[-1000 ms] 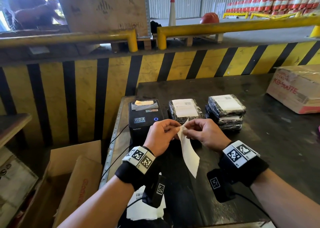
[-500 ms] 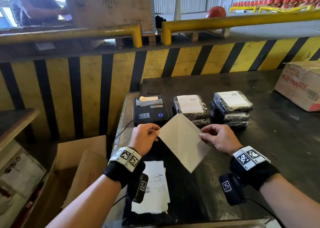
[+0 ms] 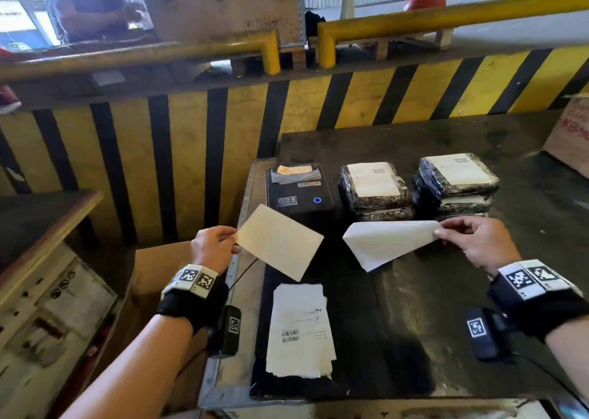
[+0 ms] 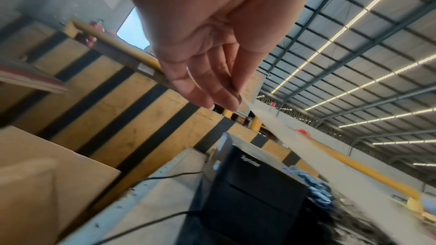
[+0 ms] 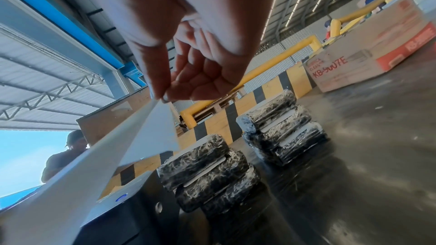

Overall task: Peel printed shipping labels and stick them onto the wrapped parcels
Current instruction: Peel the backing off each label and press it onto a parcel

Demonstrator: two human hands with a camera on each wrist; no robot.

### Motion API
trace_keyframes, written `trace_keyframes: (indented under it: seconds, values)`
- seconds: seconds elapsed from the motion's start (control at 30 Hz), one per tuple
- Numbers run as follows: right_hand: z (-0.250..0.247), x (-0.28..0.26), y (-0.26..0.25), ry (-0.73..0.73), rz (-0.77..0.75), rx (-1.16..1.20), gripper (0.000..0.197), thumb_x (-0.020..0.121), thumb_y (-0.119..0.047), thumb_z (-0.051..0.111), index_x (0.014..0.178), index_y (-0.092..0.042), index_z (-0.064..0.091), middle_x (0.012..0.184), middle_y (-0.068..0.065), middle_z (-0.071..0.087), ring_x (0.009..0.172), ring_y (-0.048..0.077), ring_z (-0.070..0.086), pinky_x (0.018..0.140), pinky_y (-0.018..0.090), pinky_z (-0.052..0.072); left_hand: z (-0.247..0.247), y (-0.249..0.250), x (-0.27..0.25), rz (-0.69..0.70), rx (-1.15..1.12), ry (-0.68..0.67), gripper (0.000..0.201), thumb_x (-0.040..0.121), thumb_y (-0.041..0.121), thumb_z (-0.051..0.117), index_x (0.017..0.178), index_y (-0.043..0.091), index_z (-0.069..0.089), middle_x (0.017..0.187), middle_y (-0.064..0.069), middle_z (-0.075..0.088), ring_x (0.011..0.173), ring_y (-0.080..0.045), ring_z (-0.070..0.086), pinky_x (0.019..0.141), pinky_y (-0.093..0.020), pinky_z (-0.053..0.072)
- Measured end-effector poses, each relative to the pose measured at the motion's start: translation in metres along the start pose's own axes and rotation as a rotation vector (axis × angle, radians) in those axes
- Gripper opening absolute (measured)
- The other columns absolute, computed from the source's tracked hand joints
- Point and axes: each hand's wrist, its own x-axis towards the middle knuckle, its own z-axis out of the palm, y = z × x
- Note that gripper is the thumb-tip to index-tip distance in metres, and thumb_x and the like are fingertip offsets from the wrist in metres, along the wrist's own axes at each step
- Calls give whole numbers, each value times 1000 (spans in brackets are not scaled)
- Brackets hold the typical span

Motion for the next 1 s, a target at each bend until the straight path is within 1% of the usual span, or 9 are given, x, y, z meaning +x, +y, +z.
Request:
trace_keyframes:
  seconds: [0.07,0.17,0.3,0.4,0.5,0.6,0.7,0.8,1.0]
  values:
    - [2,2,1,-17,-30,-15,11,77,-10,74,88,-8,72,69,-3,66,52,-7,58,52,1,42,-9,-5,0,1,-12,-16,13,91,12,60,101,13,68,90,-5,69,73,-11,65,66,-24,54]
    - [18,-1,0,-83,-86,-88,12,76,-14,76,88,-11,73,78,1,69,69,8,61,59,6,44,-5,-3,-6,26,-72,-66,11,92,13,60,98,17,67,88,-6,70,72,-10,67,68,-24,56]
    - [48,-11,-3,-160,-125,-154,9,76,-16,77,84,-14,73,78,-2,67,74,10,59,60,3,41,11,7,-16,61,-160,-101,14,92,12,59,100,8,70,84,-11,71,67,-14,68,62,-21,53]
    - [70,-15,7,-214,-73,-166,9,76,-17,77,83,-13,74,78,-1,68,75,10,60,61,5,39,22,12,-20,81,-192,-144,14,92,12,58,99,7,69,80,-12,71,65,-15,68,61,-22,53]
    - [90,-20,23,-278,27,-154,11,75,-16,77,85,-11,74,81,2,70,72,13,62,65,15,44,29,15,-26,82,-232,-179,12,93,14,58,99,10,67,80,-10,71,67,-16,69,64,-24,55]
    - [104,-25,39,-345,96,-228,12,76,-18,76,86,-12,74,75,-1,69,67,8,61,57,6,41,36,18,-35,74,-237,-220,12,94,14,56,102,12,64,82,-8,70,67,-13,68,63,-22,54]
    - [115,-30,45,-406,121,-306,13,78,-18,74,90,-12,74,89,3,73,81,15,66,66,13,42,44,24,-42,41,-259,-254,13,96,14,52,106,13,60,85,-8,69,70,-15,68,66,-25,55]
    - [119,-31,34,-433,53,-367,17,82,-19,69,97,-13,73,101,3,72,96,16,64,75,15,38,53,32,-46,32,-281,-300,17,98,13,48,110,11,59,84,-9,68,69,-16,67,66,-25,55]
    - [111,-38,-47,-376,-228,-151,12,81,-29,71,88,-19,73,81,-8,69,79,5,62,74,16,46,70,63,-45,111,-292,-252,13,97,14,48,101,19,59,88,-8,67,66,-12,68,58,-20,52]
